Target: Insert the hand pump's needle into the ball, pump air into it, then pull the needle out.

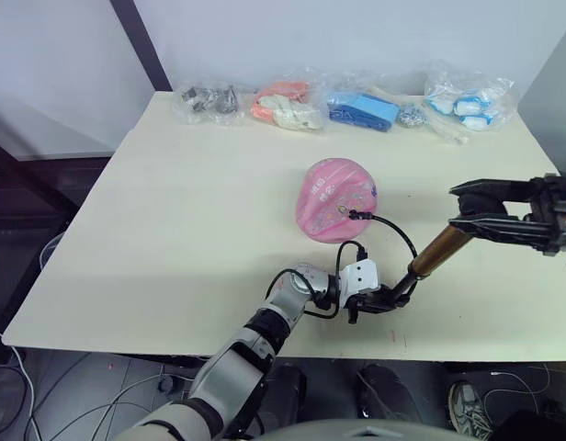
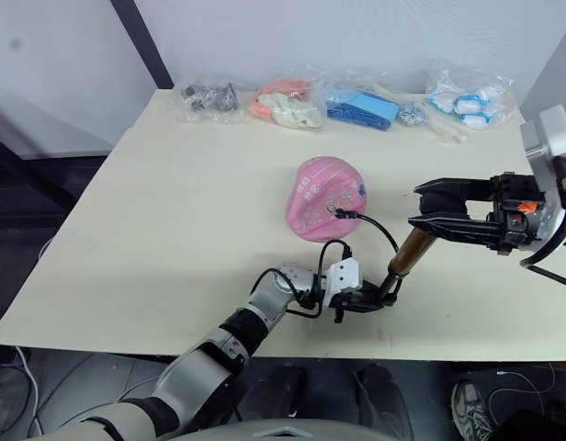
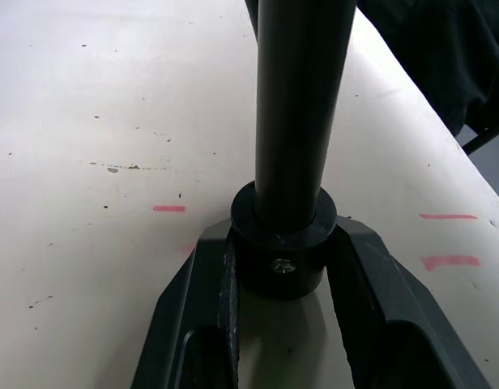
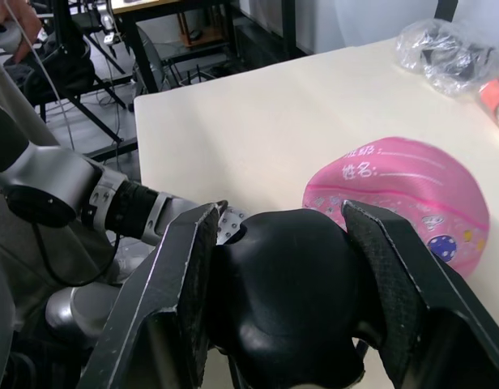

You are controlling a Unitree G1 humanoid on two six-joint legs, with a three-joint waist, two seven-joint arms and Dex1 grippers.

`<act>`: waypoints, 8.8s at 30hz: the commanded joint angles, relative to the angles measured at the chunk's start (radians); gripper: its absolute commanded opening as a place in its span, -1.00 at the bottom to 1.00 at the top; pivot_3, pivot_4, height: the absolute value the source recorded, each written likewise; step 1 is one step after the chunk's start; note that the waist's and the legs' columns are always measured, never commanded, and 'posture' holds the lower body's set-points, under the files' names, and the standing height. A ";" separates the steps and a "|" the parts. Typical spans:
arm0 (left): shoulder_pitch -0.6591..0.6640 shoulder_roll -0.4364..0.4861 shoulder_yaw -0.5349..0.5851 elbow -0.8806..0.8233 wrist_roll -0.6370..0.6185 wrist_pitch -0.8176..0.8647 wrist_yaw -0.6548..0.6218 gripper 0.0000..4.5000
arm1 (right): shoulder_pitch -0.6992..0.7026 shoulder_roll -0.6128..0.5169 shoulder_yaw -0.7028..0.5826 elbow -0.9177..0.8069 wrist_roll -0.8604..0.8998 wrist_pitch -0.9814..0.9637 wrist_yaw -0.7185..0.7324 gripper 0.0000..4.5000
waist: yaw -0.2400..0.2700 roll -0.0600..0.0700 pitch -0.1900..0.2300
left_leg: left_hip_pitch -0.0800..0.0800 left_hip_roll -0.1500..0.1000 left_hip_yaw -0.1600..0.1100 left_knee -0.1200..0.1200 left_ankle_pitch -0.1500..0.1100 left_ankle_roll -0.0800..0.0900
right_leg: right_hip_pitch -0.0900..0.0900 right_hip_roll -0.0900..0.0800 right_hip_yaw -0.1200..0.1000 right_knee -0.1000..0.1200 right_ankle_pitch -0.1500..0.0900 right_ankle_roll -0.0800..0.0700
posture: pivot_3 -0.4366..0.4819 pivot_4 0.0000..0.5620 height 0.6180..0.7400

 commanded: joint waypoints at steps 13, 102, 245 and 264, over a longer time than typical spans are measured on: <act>0.025 0.023 -0.021 0.041 0.033 0.025 -0.008 -0.53 | 0.181 0.133 0.148 -0.094 -0.247 -0.187 0.021 -0.14 | 0.003 -0.003 -0.002 | 0.003 0.001 0.001 0.000 0.000 0.000 | 0.002 0.001 0.000 0.000 0.000 0.000 | -0.05 -0.47 0.94; 0.022 0.013 -0.015 0.080 0.048 -0.005 0.000 -0.53 | 0.069 0.017 -0.069 -0.064 0.035 0.014 0.000 -0.14 | 0.007 -0.001 -0.002 | 0.001 0.000 0.000 0.000 0.000 0.001 | 0.002 0.000 -0.001 -0.002 0.000 0.000 | -0.05 -0.47 0.94; -0.017 0.002 -0.010 0.137 0.055 -0.026 0.002 -0.53 | 0.203 0.223 0.326 -0.053 -0.357 -0.197 -0.057 -0.14 | 0.006 -0.005 -0.005 | 0.003 0.000 -0.001 0.001 -0.001 0.002 | 0.004 0.000 -0.002 -0.002 0.000 0.001 | -0.05 -0.47 0.94; -0.012 0.008 -0.016 0.135 0.061 -0.034 0.002 -0.53 | 0.190 0.199 0.207 -0.064 -0.274 -0.171 -0.020 -0.14 | 0.007 -0.007 -0.007 | 0.004 0.000 -0.002 0.000 -0.001 0.002 | 0.006 0.000 -0.002 -0.003 0.000 0.001 | -0.05 -0.47 0.94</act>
